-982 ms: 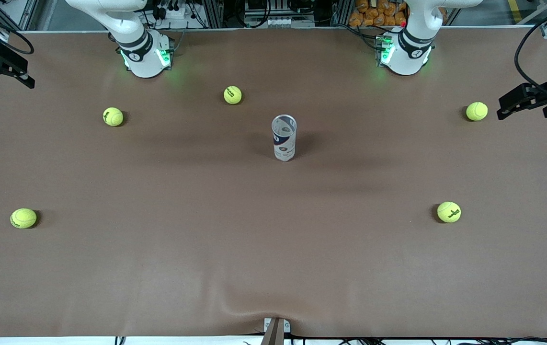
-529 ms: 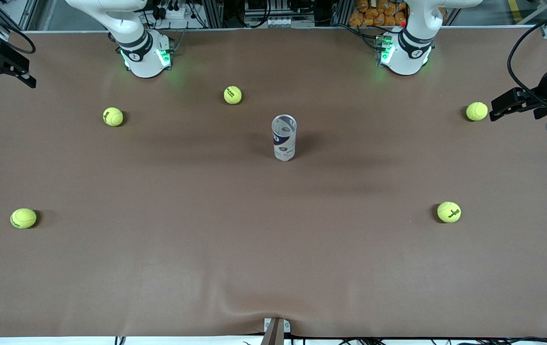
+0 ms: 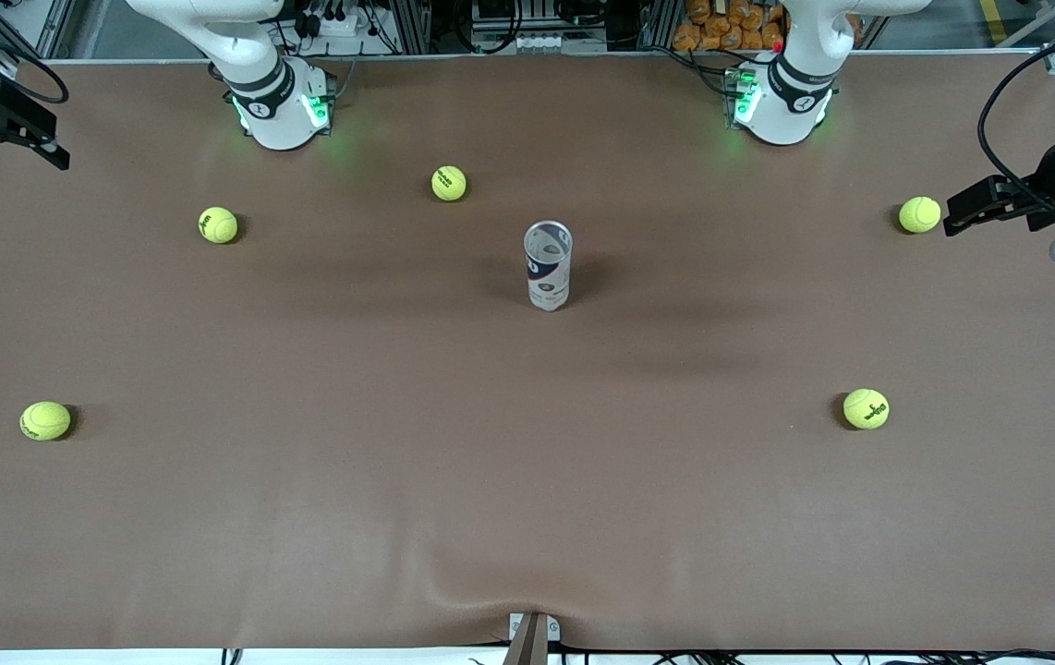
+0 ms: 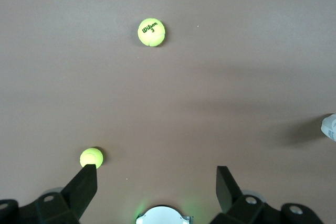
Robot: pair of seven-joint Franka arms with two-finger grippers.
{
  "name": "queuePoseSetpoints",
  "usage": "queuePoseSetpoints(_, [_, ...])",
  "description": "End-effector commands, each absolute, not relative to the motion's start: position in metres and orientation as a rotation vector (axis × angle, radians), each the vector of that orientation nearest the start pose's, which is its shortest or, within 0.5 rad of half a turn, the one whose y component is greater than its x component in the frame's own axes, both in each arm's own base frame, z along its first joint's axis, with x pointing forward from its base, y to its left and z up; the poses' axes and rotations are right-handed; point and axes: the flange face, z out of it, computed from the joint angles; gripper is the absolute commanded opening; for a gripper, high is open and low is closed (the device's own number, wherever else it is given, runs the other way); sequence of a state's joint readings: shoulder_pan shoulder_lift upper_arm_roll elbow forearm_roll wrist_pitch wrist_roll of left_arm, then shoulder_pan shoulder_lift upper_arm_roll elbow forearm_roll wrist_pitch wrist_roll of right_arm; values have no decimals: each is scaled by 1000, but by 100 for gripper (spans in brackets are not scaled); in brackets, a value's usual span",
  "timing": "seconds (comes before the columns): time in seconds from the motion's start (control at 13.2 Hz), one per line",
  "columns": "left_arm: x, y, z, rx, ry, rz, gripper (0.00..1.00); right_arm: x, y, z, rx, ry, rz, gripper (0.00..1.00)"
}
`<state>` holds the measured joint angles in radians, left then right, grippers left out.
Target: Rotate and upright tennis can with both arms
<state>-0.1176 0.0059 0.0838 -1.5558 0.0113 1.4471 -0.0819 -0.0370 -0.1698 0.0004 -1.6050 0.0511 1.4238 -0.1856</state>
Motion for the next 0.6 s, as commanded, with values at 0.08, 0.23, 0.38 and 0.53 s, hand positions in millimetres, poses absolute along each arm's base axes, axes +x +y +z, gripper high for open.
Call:
queuePoseSetpoints(0.08, [539, -16, 620, -3136, -91, 159, 100, 478, -14, 692, -3069, -251, -7, 100])
queuePoseSetpoints(0.23, [540, -16, 620, -3136, -91, 154, 100, 478, -14, 691, -3069, -251, -5, 100])
queuePoseSetpoints(0.38, [541, -16, 618, -3134, -84, 161, 100, 478, -13, 691, -3068, -253, -7, 100])
queuePoseSetpoints(0.53, [541, -16, 617, -3134, -72, 166, 100, 479, -13, 691, -3069, -251, -4, 100])
